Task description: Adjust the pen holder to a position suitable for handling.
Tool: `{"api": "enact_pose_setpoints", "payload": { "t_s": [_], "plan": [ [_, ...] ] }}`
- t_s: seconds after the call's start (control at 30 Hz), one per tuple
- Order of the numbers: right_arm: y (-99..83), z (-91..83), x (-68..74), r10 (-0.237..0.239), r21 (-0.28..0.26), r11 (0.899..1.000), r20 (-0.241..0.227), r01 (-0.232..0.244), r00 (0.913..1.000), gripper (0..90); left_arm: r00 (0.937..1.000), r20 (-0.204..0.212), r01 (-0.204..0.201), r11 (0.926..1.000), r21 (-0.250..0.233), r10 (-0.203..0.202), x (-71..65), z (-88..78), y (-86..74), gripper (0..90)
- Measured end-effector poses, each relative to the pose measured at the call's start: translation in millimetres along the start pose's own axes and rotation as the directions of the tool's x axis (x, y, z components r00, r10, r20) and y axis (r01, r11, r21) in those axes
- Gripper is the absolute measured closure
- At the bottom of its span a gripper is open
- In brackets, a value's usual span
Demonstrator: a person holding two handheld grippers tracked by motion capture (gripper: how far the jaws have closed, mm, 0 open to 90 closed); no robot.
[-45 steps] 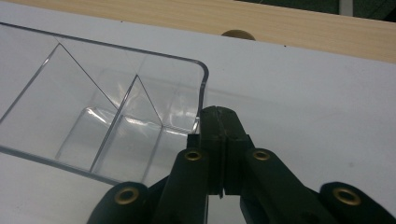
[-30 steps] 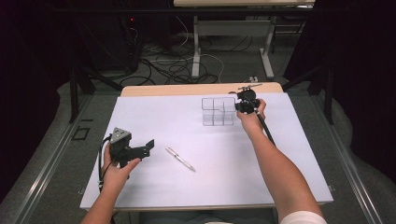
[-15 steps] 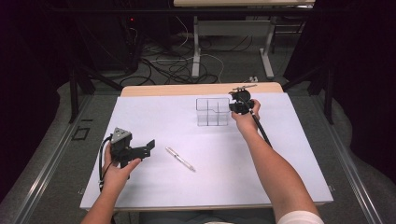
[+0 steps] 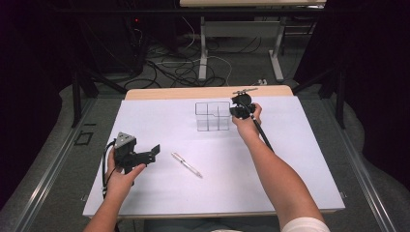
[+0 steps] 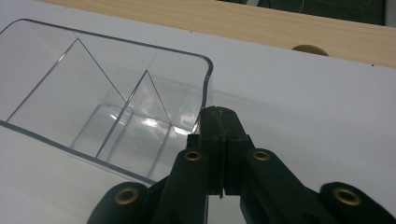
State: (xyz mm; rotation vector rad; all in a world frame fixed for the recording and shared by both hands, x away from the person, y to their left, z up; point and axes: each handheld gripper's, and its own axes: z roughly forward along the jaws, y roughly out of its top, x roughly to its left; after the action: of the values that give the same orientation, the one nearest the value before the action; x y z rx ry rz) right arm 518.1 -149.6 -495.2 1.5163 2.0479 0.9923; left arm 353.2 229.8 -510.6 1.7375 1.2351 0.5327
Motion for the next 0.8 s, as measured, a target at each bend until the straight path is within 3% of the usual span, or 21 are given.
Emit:
{"api": "enact_pose_setpoints", "payload": {
  "t_s": [0.27, 0.53, 0.8],
  "plan": [
    [0.4, 1.8, 7.5, -0.006, 0.003, 1.0, -0.009, 0.006, 0.9999, 90.0, 1.0, 0.0, 0.001, 1.0, 0.001, -0.001, 0.2, 0.2, 0.1, 0.5],
    [0.5, 0.9, 4.8, 0.008, 0.002, 1.0, -0.026, -0.008, 0.9996, 86.0, 1.0, -0.003, 0.003, 1.0, 0.0, -0.003, 0.6, -0.1, -0.2, 0.5],
    [3.3, -12.6, 6.7, -0.04, -0.057, 0.998, -0.038, 0.038, 0.9985, 78.0, 1.0, -0.003, 0.007, 1.0, 0.002, -0.007, 1.5, -0.5, -0.1, 0.5]
  ]
}}
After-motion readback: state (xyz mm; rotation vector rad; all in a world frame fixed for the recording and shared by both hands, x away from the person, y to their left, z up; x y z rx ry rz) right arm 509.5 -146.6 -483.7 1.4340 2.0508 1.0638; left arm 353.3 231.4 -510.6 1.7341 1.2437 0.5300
